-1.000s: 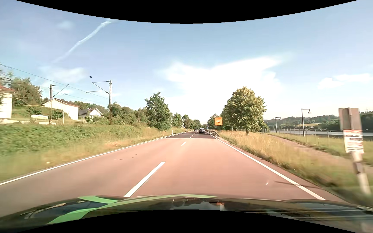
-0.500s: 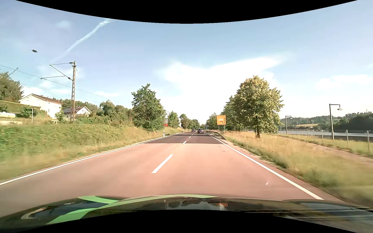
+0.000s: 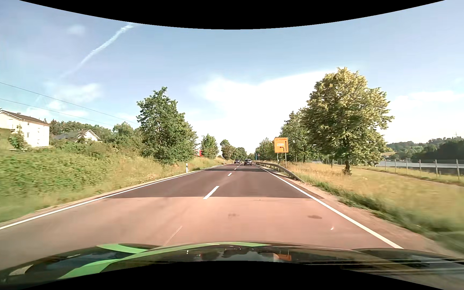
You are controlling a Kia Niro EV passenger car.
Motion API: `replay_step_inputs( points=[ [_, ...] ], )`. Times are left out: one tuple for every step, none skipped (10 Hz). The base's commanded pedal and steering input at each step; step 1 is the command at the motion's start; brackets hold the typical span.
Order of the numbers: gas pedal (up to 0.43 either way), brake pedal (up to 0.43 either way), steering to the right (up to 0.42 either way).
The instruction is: Follow the waypoints while adhering to traffic rules and regulations
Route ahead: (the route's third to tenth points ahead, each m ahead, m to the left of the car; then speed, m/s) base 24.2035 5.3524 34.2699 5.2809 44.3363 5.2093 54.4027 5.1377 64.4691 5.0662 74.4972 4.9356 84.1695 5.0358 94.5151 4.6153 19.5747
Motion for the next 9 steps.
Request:
replay_step_inputs(
  points=[
    [0.228, 0.0, 0.0],
    [0.24, 0.0, 0.0],
    [0.248, 0.0, 0.0],
    [0.248, 0.0, 0.0],
    [0.248, 0.0, 0.0],
    [0.268, 0.0, 0.0],
    [0.268, 0.0, 0.0],
    [0.268, 0.0, -0.001],
    [0.28, 0.0, -0.002]
  ],
)
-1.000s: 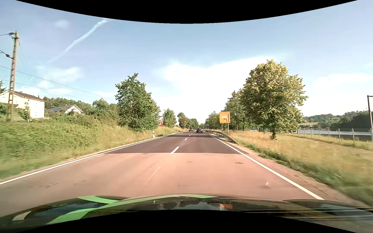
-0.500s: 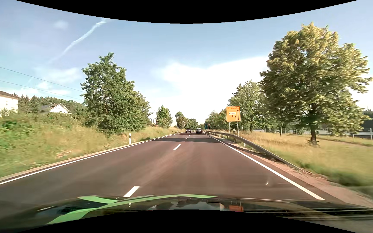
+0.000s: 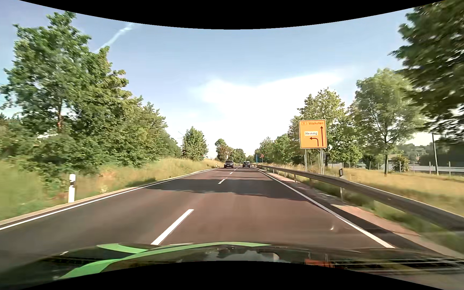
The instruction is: Follow the waypoints while adhering to traffic rules and regulations
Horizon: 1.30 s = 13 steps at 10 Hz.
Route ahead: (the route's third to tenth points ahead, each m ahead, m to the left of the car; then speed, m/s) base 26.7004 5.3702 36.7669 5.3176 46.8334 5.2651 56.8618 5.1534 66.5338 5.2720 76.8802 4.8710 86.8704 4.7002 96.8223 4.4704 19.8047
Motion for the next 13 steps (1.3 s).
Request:
replay_step_inputs(
  points=[
    [0.28, 0.0, -0.004],
    [0.287, 0.0, -0.005],
    [0.299, 0.0, -0.005],
    [0.299, 0.0, -0.006],
    [0.311, 0.0, -0.006],
    [0.311, 0.0, -0.005],
    [0.311, 0.0, -0.005],
    [0.331, 0.0, -0.005],
    [0.339, 0.0, -0.005],
    [0.339, 0.0, -0.005],
    [0.339, 0.0, -0.005],
    [0.339, 0.0, -0.005],
    [0.35, 0.0, -0.005]
  ],
)
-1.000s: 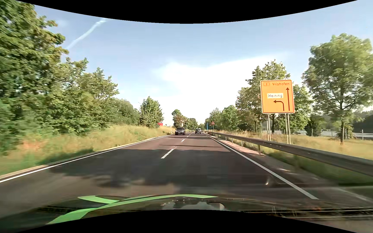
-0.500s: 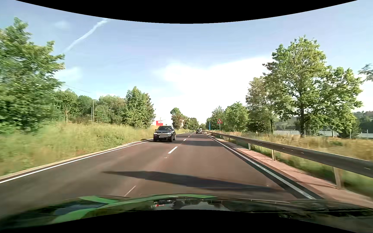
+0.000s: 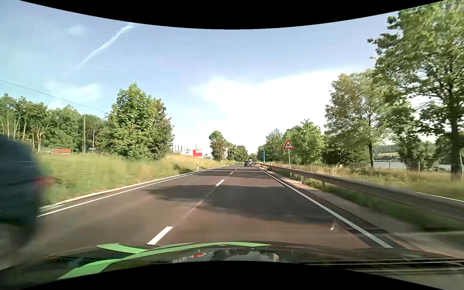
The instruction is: Follow the waypoints while adhering to traffic rules and regulations
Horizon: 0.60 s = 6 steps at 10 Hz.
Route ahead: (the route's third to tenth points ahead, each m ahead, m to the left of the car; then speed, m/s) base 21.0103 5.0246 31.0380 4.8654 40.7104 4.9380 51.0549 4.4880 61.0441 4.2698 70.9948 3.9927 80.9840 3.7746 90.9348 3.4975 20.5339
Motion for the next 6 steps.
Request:
replay_step_inputs(
  points=[
    [0.35, 0.0, -0.005],
    [0.35, 0.0, -0.005],
    [0.35, 0.0, -0.005],
    [0.331, 0.0, -0.005],
    [0.28, 0.0, -0.005],
    [0.28, 0.0, -0.005]
  ],
)
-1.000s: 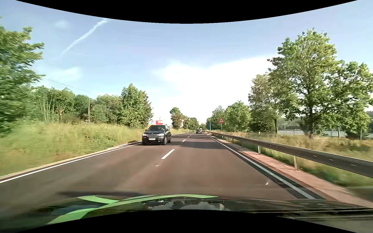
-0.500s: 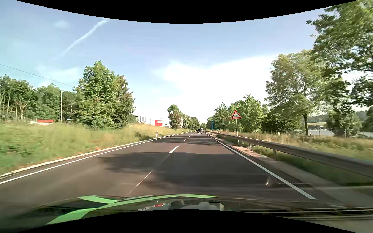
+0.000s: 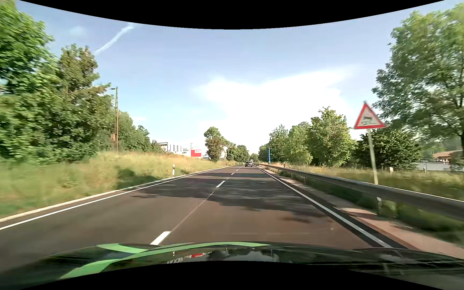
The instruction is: Follow the waypoints while adhering to traffic rules and regulations
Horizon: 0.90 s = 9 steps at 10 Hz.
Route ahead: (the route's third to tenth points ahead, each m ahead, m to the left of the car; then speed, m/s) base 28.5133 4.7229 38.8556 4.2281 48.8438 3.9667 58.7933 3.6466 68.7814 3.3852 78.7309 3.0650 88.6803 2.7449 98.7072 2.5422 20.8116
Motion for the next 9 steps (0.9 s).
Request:
replay_step_inputs(
  points=[
    [0.268, 0.0, -0.005],
    [0.28, 0.0, -0.005],
    [0.28, 0.0, -0.003],
    [0.299, 0.0, 0.0],
    [0.311, 0.0, 0.001],
    [0.311, 0.0, 0.001],
    [0.311, 0.0, 0.0],
    [0.311, 0.0, 0.0],
    [0.311, 0.0, 0.0]
  ],
)
